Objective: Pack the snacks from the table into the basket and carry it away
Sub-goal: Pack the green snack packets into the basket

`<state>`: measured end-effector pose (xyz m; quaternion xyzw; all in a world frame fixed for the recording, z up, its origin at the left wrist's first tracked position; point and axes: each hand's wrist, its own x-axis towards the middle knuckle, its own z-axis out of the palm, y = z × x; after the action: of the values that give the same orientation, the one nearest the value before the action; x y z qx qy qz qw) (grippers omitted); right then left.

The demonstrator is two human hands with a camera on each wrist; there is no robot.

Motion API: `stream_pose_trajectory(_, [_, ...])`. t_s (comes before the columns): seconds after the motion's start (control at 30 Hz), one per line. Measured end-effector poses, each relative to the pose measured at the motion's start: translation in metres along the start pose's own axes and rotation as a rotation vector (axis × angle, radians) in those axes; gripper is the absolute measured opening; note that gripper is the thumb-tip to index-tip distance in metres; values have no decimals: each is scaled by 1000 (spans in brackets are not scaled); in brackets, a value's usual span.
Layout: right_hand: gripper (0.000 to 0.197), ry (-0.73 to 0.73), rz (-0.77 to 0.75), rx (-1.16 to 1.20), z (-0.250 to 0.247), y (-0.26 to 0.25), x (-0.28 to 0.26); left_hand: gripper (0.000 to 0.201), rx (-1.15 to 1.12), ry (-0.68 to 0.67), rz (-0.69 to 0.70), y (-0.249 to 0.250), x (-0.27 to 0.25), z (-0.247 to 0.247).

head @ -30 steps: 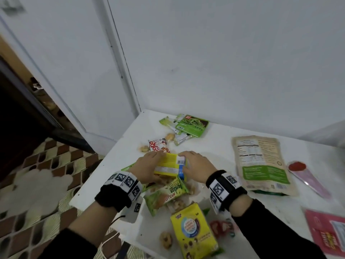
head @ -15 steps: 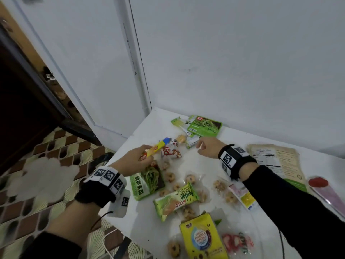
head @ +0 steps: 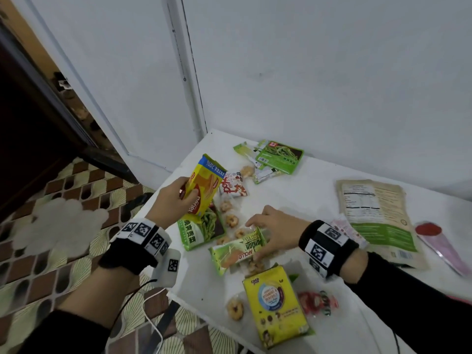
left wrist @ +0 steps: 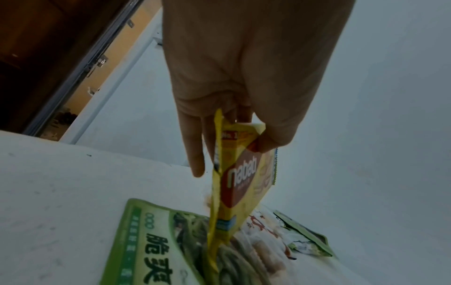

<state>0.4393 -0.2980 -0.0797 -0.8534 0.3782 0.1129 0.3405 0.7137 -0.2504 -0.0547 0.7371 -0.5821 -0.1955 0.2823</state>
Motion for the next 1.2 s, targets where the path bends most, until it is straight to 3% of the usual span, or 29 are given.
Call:
stream_pose_trajectory(0.13, [60, 146, -125, -78, 7, 3, -9, 9, -60, 24, 21, 15, -4, 0])
stream_pose_trajectory(0.3, [57, 367, -32, 49, -16, 37, -62, 25, -154, -60, 119, 69, 11, 11])
stream_pose_trajectory(0.43, [73, 500, 146, 76, -33, 77, -143, 41, -296, -250, 286, 151, 26, 37])
stream_pose_trajectory(0.57, [56, 672, 309, 133, -37, 123, -241, 39, -288, -364, 556, 259, 22, 83])
stream_pose_trajectory(0.7, [47, 788, 456, 127, -30, 167, -342, 33, -343, -416, 711, 370, -6, 148])
stream_pose_trajectory(0.87, [47, 875, 554, 124, -24, 217, -453, 72, -309, -530, 807, 481, -52, 232])
stream_pose_trajectory(0.97, [45, 874, 588, 102, -30, 244, -512, 83, -235, -683, 844, 532, -70, 280])
stream_pose_trajectory(1.07, [46, 818, 644, 90, -37, 277, -560, 79, -140, -806, 921, 578, -79, 321])
stream_pose_trajectory(1.2, [44, 722, 726, 53, -45, 325, -602, 55, -25, -735, 934, 634, -84, 368])
